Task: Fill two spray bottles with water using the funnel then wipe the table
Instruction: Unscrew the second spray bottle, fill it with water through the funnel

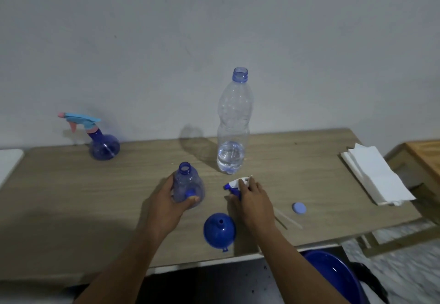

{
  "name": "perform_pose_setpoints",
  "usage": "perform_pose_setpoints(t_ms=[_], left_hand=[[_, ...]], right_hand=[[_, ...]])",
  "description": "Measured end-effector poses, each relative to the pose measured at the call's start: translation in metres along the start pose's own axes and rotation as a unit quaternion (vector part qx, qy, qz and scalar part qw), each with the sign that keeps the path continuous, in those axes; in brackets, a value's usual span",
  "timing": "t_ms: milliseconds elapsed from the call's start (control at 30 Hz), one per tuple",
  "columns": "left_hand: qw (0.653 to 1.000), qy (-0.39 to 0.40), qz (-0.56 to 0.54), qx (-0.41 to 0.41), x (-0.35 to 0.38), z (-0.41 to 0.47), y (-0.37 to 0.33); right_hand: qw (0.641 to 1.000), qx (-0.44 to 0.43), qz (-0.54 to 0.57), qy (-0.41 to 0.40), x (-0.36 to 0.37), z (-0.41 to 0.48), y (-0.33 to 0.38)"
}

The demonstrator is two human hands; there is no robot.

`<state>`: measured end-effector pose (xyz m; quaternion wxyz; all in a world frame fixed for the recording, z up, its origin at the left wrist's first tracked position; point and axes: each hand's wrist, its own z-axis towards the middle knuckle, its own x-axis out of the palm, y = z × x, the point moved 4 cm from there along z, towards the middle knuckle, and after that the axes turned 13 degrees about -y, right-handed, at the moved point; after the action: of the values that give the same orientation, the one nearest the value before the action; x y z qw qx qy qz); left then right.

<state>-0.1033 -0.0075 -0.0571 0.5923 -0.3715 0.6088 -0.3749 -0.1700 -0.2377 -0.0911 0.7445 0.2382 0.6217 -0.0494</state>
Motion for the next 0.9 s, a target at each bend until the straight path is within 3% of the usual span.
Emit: perform_pose_setpoints(t_ms=[267, 467, 533, 600, 700, 800, 900], left_hand=[[1.000, 0.002, -0.022, -0.011, 0.002, -0.003, -0.005], [1.000, -0.005, -0.021, -0.012, 0.000, -0.004, -0.009], [1.000, -0.004, -0.016, -0.013, 0.000, -0.004, -0.010], [1.000, -0.001, -0.006, -0.011, -0.001, -0.004, -0.010], [1.000, -0.008, 0.006, -0.007, -0.001, -0.004, -0.008], [1.000, -0.009, 0.003, -0.009, -0.001, -0.004, -0.006], [1.000, -0.007, -0.002, -0.013, -0.001, -0.004, -0.002]], right_hand=[[1.000, -0.015, 0.012, 0.016, 0.001, -0.001, -0.006], [0.974, -0.110, 0.148, -0.128, -0.040, -0.022, 0.026], [0.969, -0.158, 0.178, -0.070, -0.048, -0.033, 0.038], [0.961, -0.190, 0.196, 0.047, -0.046, -0.043, 0.046], [0.948, -0.224, 0.114, 0.194, -0.031, -0.050, 0.051], [0.941, -0.252, 0.031, 0.223, -0.021, -0.049, 0.052], [0.949, -0.231, 0.017, 0.212, -0.024, -0.045, 0.052]])
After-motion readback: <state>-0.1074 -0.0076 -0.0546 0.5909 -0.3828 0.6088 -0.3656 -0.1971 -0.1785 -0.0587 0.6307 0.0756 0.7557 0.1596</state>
